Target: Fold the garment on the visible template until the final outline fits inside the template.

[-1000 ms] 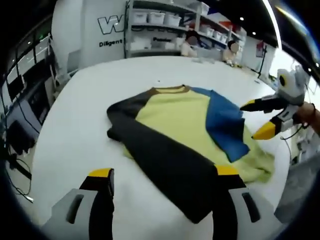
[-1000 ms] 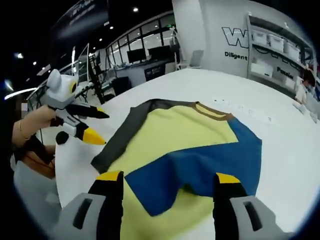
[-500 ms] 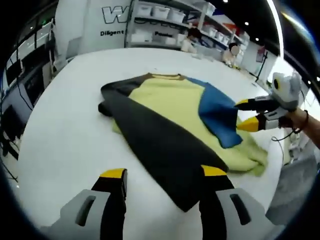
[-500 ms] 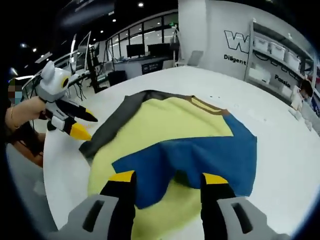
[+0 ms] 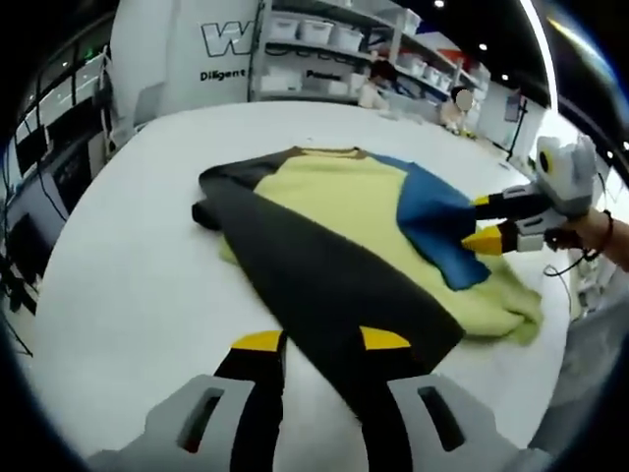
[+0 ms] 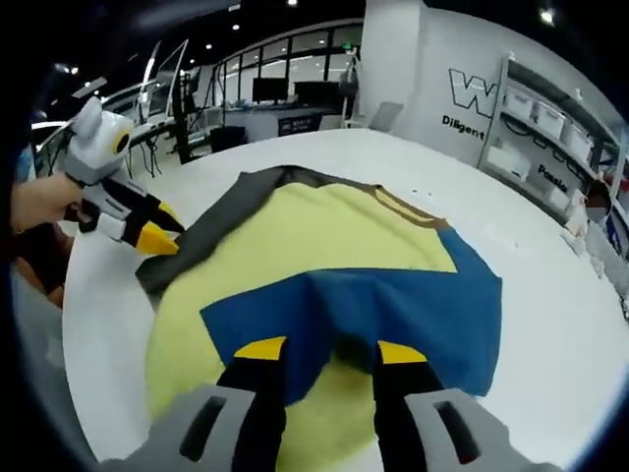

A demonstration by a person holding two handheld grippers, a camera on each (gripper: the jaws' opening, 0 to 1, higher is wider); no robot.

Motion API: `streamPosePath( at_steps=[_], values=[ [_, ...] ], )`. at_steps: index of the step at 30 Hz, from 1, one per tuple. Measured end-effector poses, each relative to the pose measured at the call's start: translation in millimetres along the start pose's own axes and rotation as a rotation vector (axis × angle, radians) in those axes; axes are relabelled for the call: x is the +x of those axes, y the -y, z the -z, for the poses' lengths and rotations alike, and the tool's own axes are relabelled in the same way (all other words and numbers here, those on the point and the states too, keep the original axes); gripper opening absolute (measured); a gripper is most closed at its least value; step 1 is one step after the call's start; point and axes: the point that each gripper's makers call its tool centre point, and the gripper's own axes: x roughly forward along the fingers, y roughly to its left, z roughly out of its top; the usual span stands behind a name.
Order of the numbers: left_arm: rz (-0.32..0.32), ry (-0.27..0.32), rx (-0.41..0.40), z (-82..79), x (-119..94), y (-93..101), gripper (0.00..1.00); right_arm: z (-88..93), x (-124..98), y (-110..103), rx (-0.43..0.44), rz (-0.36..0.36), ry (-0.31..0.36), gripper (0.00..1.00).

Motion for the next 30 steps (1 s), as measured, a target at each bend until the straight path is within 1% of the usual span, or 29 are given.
streamPosePath(
  at_steps=[2, 3, 4, 5, 6, 7, 8, 9, 11, 12, 14, 18, 20, 21, 23, 30],
  values=[
    [-0.004, -0.001, 0.002, 0.6, 0.3, -0.5, 0.18, 0.1, 0.4, 1.4, 0.007, 0.005, 0.002, 0.22],
    [-0.009, 0.001, 0.008, 0.2, 0.3, -1.6, 0.14, 0.7, 0.0, 1.7, 0.006, 0.008, -0.001, 0.21],
    [-0.022, 0.002, 0.002, 0.2, 0.3, -3.8, 0.12, 1.1, -0.1, 2.5, 0.003, 0.012, -0.004, 0.19],
    [-0.028, 0.008, -0.009, -0.4, 0.6, -4.9, 0.1, 0.3, 0.1, 3.9, -0.004, 0.017, 0.001, 0.17],
    [-0.048, 0.015, -0.053, -0.6, 1.3, -8.8, 0.08, 1.2, 0.2, 5.2, -0.011, 0.021, -0.006, 0.13],
    [-0.053, 0.016, -0.058, -1.1, 1.5, -10.9, 0.06, 1.6, 0.2, 5.9, -0.015, 0.024, -0.008, 0.12],
    [-0.057, 0.014, -0.057, -1.3, 1.7, -11.5, 0.04, 1.6, 0.2, 6.5, -0.018, 0.025, -0.009, 0.1],
    [-0.086, -0.008, -0.046, 2.2, 1.2, -15.9, 0.0, 1.2, 0.0, 6.9, -0.02, 0.026, -0.008, 0.08],
    [-0.083, 0.011, -0.035, -1.9, 4.1, -18.2, 0.0, -0.8, -1.1, 8.3, -0.021, 0.03, -0.001, 0.04],
    [-0.082, 0.007, -0.042, -1.3, 4.4, -18.5, 0.0, -1.8, -1.8, 8.9, -0.02, 0.032, -0.001, 0.02],
    [-0.082, 0.007, -0.05, -0.8, 4.4, -19.1, 0.0, -5.8, -4.0, 10.5, -0.019, 0.042, 0.012, 0.0],
    [-0.077, 0.01, -0.064, -0.2, 4.4, -19.0, 0.0, -12.0, -6.4, 12.6, -0.033, 0.052, 0.025, 0.0],
    [-0.068, 0.01, -0.09, 0.5, 3.5, -18.9, 0.0, -14.6, -8.3, 15.8, -0.045, 0.065, 0.03, 0.0],
    [-0.064, 0.009, -0.116, 1.3, 2.7, -18.5, 0.0, -16.0, -9.7, 17.5, -0.046, 0.069, 0.031, 0.0],
    [-0.052, 0.04, -0.129, -3.1, -0.3, -17.4, 0.0, -18.4, -11.4, 20.1, -0.048, 0.073, 0.035, 0.0],
    [-0.054, 0.08, -0.122, -12.6, -11.0, -18.5, 0.0, -25.3, -18.0, 35.4, -0.054, 0.104, 0.045, 0.0]
  ],
)
